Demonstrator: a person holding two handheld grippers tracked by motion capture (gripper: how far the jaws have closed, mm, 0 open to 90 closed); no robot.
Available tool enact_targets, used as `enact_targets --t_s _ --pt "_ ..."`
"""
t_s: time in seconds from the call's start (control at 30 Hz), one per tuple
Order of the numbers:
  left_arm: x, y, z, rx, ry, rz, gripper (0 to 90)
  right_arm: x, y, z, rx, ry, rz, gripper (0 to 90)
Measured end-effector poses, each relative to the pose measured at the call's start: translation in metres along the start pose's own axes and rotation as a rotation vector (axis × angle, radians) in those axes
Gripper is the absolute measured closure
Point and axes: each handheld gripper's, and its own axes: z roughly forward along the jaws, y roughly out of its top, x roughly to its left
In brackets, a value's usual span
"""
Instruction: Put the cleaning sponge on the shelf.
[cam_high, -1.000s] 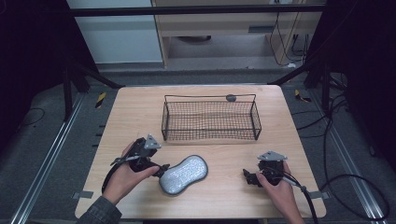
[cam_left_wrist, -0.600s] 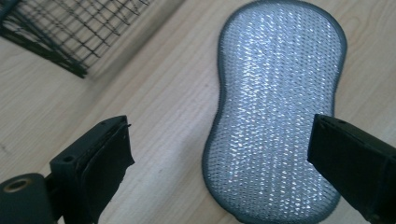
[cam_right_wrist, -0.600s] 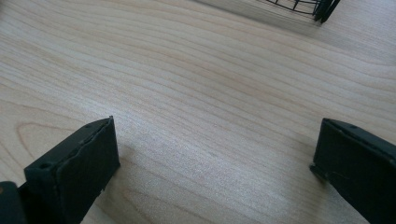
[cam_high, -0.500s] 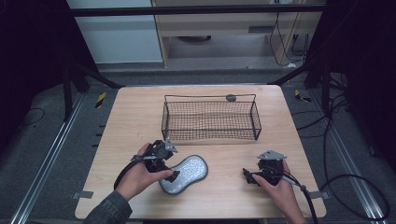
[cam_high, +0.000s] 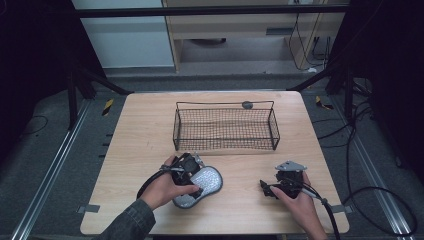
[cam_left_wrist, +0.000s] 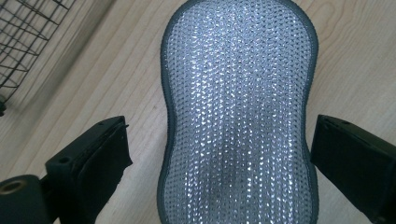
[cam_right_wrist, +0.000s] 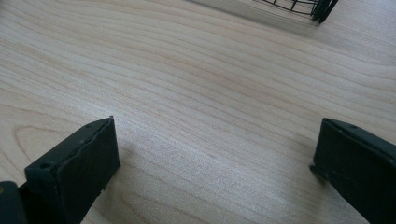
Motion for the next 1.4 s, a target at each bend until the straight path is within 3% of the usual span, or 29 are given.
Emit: enact_targets --t_s 0.23,0.47,0.6,1.07,1.4 --pt "-0.008 0.006 0.014 0.025 -0.028 0.024 4.1 0.0 0.0 0.0 0.0 0.002 -0.001 0.4" --pt "-0.012 0.003 0.019 0.035 -0.007 0.04 4.1 -0.001 0.0 0.0 -0.001 -0.001 -0.009 0.4" --pt "-0.01 0.002 0.02 0.024 -0.016 0.024 3.6 -0.001 0.0 0.0 -0.001 -0.003 -0.009 0.5" --pt "-0.006 0.002 0.035 0.067 -0.03 0.0 1.9 -0.001 -0.001 0.0 -0.001 0.001 -0.015 0.4" --pt "-0.003 0.001 0.039 0.057 -0.061 -0.019 1.6 0.0 -0.001 -0.001 0.0 0.004 -0.011 0.4"
